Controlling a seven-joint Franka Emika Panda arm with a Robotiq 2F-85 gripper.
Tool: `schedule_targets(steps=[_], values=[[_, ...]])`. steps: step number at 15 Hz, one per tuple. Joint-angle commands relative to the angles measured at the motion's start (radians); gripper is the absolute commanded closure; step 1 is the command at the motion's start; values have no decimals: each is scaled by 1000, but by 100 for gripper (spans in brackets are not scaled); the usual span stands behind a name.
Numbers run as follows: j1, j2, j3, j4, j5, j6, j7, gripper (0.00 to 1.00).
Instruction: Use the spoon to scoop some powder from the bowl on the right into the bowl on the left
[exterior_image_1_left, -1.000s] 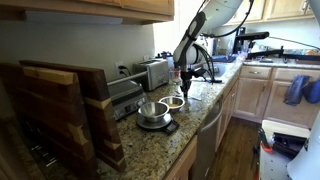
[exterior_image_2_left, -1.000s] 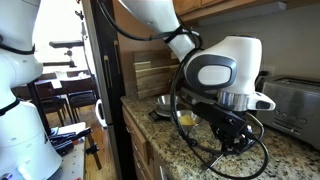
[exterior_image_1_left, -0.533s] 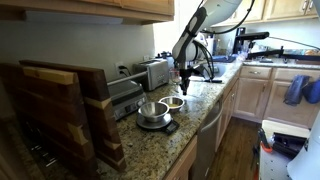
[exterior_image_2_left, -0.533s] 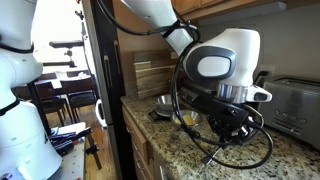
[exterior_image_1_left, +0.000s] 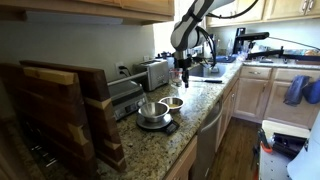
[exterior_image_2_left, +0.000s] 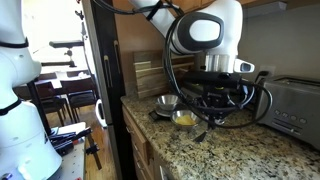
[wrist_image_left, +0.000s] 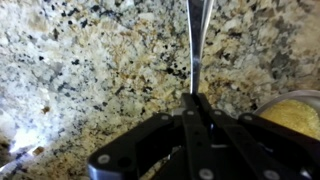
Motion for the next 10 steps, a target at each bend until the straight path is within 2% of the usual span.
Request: schedule_targets(steps=[1,10], values=[[84,-114,-25,-94,-131,-81,28,94],[224,-114,1,-112,-363,-218,95,95]])
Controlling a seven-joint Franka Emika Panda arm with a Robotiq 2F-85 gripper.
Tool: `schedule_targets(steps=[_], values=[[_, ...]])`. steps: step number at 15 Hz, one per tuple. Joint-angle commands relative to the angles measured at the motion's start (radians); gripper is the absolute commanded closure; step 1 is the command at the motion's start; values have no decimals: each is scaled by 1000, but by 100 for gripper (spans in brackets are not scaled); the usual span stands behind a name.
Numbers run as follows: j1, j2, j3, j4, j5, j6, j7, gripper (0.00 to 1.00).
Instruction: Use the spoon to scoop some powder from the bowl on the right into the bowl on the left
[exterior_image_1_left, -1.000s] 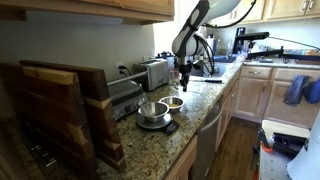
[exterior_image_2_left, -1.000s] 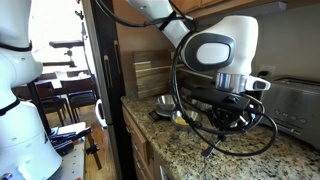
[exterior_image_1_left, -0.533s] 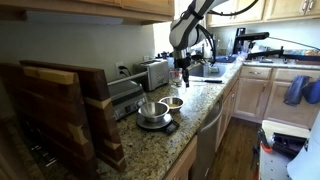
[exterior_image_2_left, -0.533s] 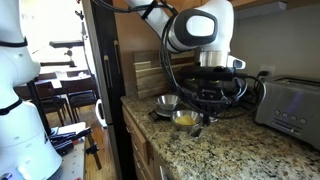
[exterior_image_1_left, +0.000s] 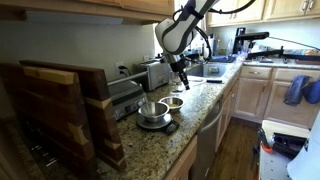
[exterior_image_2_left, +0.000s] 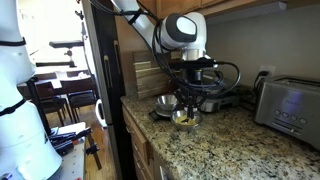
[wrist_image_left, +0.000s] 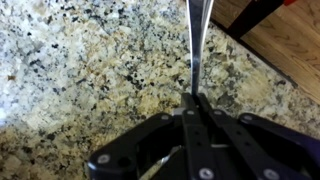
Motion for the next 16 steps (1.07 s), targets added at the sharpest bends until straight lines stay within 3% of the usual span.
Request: schedule_targets(steps=[1,2,12,16], values=[[42,-28,2,-29,-82,-63,44,95],[23,0,2,-1,-35,-31,7,93],[34,1,4,-3,-54,-45,14,93],[64,29,13,14,-134,-70,27,96]])
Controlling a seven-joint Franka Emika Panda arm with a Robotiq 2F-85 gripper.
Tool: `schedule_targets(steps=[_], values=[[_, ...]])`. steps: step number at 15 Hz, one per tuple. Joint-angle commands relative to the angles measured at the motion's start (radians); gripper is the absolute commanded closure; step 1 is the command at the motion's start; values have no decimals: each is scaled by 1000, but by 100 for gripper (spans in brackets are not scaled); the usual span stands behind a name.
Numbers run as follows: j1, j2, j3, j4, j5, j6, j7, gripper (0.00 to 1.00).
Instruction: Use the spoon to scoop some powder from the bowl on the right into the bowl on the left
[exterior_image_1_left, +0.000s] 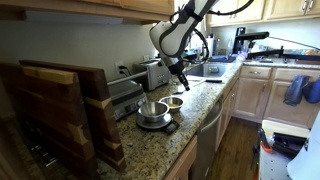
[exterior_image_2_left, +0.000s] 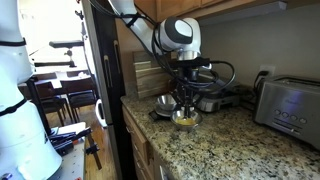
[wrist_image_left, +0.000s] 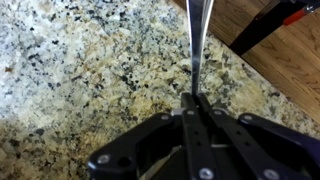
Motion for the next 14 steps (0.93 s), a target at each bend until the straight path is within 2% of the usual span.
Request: schedule_targets(steps=[1,14], values=[[33,30,7,21,-93,-34,16,96],[125,177,69,90,-392,-138,-10,96]])
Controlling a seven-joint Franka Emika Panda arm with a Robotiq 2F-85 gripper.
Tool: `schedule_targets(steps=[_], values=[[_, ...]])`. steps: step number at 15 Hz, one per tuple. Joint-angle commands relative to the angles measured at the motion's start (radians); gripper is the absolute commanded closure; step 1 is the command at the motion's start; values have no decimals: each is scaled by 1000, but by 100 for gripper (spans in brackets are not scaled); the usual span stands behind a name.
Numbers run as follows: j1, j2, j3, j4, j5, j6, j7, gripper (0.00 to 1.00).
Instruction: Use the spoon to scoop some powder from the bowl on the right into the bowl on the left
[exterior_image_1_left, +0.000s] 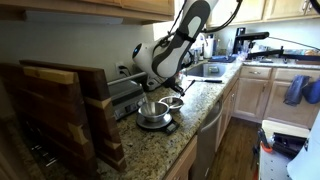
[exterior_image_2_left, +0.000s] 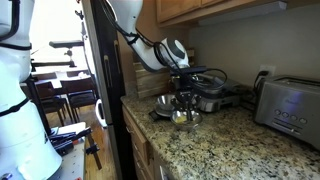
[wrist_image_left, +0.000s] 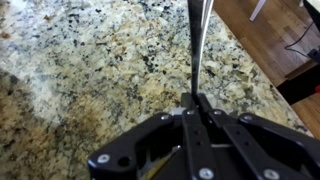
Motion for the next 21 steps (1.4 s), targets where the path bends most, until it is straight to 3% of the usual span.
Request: schedule_targets(steps=[1,8,18,21], values=[[33,25,19,21,-103,-62,-10,96],[53,25,33,10,-281,-114,2,96],[42,66,27,3,-427,-118,52,96],[36,85,37,4,-422,-109,61,96]])
